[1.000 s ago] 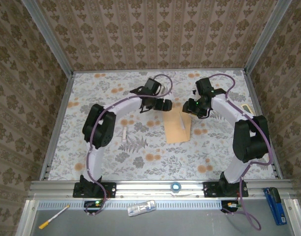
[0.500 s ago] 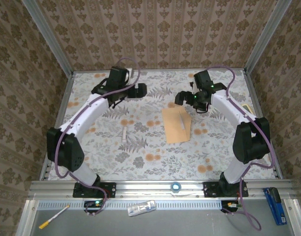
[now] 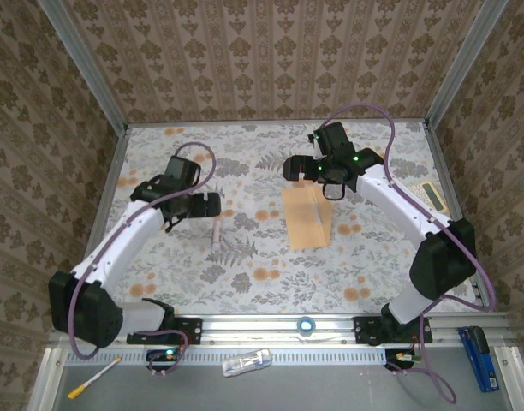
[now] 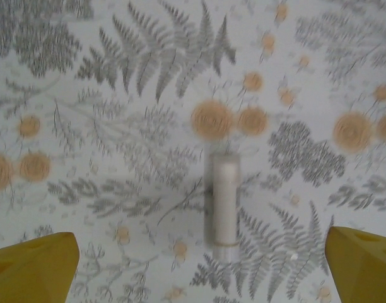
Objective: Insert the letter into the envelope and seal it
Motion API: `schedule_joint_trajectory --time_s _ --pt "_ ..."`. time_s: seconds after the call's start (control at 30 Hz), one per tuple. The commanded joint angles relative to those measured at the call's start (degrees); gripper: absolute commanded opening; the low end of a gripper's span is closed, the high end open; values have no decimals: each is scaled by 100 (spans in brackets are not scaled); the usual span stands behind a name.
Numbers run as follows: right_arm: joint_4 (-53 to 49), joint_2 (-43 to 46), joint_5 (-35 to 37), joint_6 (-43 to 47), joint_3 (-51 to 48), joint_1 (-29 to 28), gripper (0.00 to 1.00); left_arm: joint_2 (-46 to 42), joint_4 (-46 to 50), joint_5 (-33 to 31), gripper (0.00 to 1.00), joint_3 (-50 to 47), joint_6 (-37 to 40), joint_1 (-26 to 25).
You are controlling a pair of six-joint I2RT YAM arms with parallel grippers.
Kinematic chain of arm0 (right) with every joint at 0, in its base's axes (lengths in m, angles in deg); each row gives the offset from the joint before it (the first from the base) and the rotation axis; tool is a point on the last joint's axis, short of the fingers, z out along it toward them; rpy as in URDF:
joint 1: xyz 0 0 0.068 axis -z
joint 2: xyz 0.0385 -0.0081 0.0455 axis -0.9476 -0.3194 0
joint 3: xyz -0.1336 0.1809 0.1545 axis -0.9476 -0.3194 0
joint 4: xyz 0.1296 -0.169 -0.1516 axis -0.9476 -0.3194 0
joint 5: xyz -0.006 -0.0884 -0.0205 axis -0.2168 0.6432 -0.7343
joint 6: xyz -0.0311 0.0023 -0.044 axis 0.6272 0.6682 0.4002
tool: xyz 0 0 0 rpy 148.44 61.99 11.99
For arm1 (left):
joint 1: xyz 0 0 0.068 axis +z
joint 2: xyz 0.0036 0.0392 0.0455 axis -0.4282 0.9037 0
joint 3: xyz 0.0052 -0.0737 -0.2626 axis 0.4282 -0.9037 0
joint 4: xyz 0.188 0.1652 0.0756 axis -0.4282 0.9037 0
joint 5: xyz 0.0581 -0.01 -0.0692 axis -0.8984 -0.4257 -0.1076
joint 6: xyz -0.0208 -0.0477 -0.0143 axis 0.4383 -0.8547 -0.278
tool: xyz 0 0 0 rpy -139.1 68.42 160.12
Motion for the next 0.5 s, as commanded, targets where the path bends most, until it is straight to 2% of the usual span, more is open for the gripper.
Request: schedule_joint_trajectory --time_s 0.0,0.1,0.2,0.47 --pt "-1 -167 143 -63 90 11 100 -272 261 -106 100 -403 -267 -116" --pt "97 -262 -25 -230 40 1 98 -205 242 -204 100 -642 -364 -188" --pt "95 -328 -114 -280 21 4 97 44 95 -331 100 -800 -402 -480" --pt "25 -301 -171 -285 -128 8 96 960 -470 -308 96 -706 -396 -661"
